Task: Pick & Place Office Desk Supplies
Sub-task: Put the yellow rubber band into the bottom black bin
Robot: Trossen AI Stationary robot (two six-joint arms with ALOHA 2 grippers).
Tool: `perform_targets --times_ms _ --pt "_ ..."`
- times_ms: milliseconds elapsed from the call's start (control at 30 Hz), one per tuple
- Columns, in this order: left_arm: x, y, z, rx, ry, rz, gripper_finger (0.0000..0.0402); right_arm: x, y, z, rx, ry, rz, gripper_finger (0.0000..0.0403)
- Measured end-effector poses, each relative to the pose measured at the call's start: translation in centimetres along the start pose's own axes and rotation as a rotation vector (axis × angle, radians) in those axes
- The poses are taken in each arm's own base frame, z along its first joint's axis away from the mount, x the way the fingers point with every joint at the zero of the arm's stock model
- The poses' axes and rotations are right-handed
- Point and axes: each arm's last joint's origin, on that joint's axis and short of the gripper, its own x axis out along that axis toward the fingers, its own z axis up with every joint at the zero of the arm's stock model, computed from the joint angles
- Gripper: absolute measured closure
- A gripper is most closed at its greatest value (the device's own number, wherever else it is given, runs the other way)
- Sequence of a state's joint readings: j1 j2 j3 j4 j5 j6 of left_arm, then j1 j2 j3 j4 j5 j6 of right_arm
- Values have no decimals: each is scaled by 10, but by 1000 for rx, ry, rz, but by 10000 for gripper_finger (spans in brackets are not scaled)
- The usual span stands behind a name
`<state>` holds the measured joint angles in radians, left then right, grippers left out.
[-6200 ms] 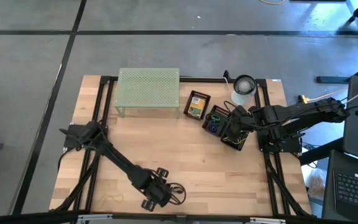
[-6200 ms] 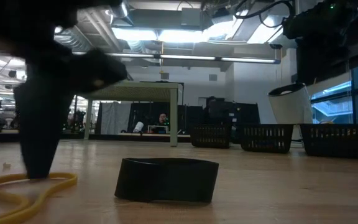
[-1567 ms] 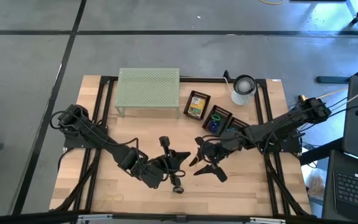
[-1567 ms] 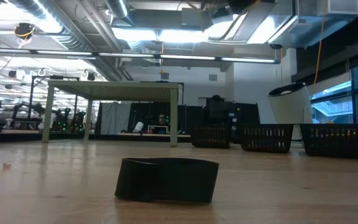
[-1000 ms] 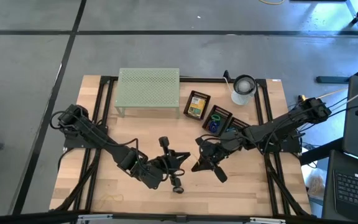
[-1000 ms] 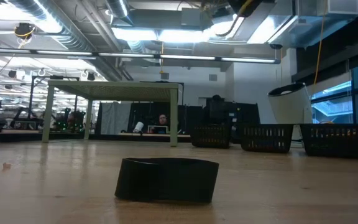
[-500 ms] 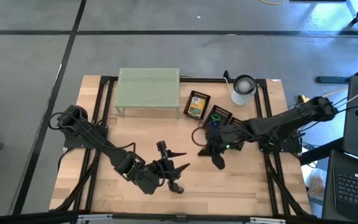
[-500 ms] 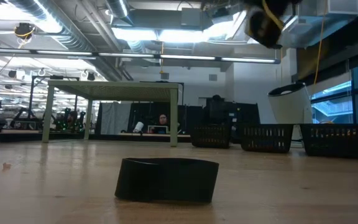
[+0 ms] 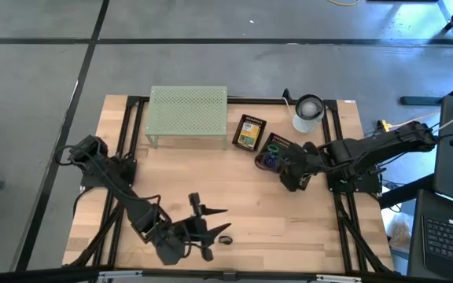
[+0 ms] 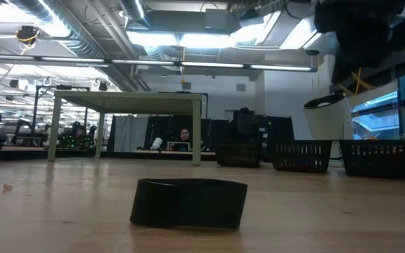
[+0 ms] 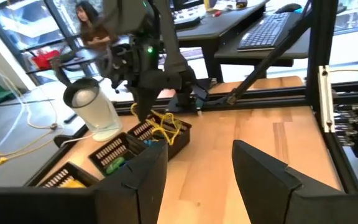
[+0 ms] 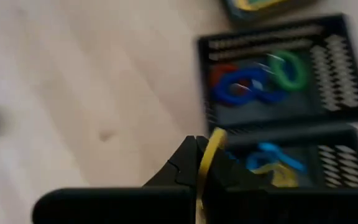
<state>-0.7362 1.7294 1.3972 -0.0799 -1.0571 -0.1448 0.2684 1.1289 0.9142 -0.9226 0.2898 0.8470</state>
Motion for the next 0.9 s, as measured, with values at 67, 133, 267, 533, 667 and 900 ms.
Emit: perform_targets --times_ms 67,133,267,533,667,900 --pt "-4 -2 0 4 -5 11 227 0 -5 -2 22 11 -56 401" --pt "-8 -4 -1 6 -8 4 227 2 -8 -3 46 17 -102 401" --pt "-14 -8 -1 10 -12 -14 227 4 -13 -2 79 8 -171 401" --pt "-22 -12 -2 19 -15 -35 227 -1 -20 0 98 10 -184 401" --pt "-23 -13 -2 21 -15 -39 227 -16 -18 8 106 -34 -131 401" --pt "-23 -12 -5 45 -2 -36 227 -33 -14 18 100 -75 -72 401"
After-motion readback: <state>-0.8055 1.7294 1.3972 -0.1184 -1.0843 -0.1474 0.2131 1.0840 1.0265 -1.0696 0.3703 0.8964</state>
